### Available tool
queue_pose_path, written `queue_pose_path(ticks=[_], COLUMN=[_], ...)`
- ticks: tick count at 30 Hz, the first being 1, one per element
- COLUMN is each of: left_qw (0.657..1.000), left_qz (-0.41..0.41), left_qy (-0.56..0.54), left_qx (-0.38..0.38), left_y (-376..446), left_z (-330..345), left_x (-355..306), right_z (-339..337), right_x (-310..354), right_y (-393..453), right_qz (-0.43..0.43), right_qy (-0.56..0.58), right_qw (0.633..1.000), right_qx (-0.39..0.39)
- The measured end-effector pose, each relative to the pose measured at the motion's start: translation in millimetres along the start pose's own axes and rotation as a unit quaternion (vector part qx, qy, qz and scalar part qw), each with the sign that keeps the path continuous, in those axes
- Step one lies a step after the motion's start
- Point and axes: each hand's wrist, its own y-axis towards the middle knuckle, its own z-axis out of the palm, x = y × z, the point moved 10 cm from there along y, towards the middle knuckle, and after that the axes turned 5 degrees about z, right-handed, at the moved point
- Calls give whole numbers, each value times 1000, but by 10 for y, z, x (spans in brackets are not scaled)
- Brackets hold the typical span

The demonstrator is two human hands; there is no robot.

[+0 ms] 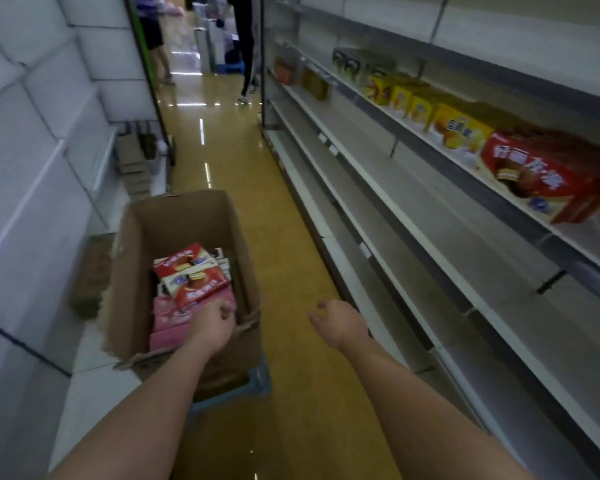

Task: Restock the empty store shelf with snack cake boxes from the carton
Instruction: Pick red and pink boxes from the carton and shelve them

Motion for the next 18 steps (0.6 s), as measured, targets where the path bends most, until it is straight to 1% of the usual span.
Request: queue_pose_path(ticks=[3,8,13,18], left_qw=[999,991,988,988], left_qz=[-42,-120,-142,-148], left_qy=[-14,-3,-14,4], left_qx=[-6,-52,-63,-53], left_y=[45,47,264,635], left_z=[-299,-695,-832,-857], left_x=[536,1284,1610,1778], right_z=[233,578,755,907], right_x=[477,1187,1772,2084], right_y=[140,349,739,1269], right_qz=[-9,-27,-76,-99], right_qy=[-2,-1,-23,-55], right_qw=[1000,999,996,991], right_qx=[13,41,50,74])
